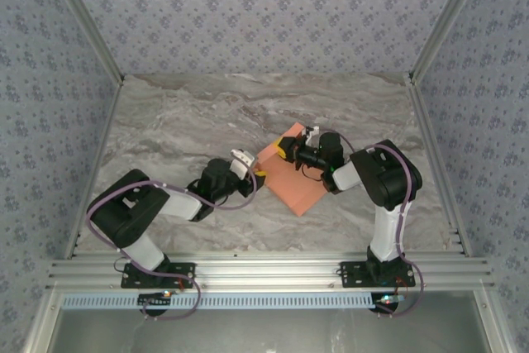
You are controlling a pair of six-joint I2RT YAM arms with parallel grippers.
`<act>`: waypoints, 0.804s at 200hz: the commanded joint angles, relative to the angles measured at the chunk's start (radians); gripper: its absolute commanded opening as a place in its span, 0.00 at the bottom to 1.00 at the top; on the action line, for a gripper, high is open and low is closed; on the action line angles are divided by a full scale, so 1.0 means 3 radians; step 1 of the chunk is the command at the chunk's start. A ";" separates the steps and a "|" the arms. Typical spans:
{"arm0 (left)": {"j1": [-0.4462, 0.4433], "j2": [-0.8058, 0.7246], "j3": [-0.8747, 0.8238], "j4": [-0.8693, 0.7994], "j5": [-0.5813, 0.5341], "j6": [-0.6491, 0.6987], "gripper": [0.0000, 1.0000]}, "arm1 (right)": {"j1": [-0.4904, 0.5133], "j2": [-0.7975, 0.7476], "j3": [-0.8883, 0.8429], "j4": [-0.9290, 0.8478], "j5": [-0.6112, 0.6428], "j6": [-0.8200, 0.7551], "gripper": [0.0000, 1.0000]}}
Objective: Fold the paper box
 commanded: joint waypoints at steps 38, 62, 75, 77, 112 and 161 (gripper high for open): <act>-0.0032 -0.0059 -0.0023 0.0213 0.0353 -0.0163 0.66 | 0.0034 0.0049 -0.0067 -0.0041 0.0048 0.0005 0.00; -0.0027 -0.0148 -0.0059 0.0143 0.0488 -0.0169 0.75 | 0.0030 0.0048 -0.0060 -0.0036 0.0038 0.0009 0.00; -0.0026 -0.0207 -0.0087 0.0069 0.0530 -0.0127 0.75 | 0.0025 0.0051 -0.0062 -0.0036 0.0033 0.0006 0.00; -0.0024 -0.0216 -0.0095 0.0062 0.0529 -0.0115 0.75 | 0.0024 0.0049 -0.0059 -0.0037 0.0029 0.0009 0.00; -0.0002 -0.0421 -0.0206 -0.0140 0.0473 0.0030 0.74 | 0.0008 0.0043 -0.0062 -0.0013 0.0012 0.0019 0.00; 0.0024 -0.0722 -0.0382 -0.0276 0.0610 0.0090 0.78 | -0.0028 0.0083 -0.0018 0.0014 -0.0013 0.0025 0.00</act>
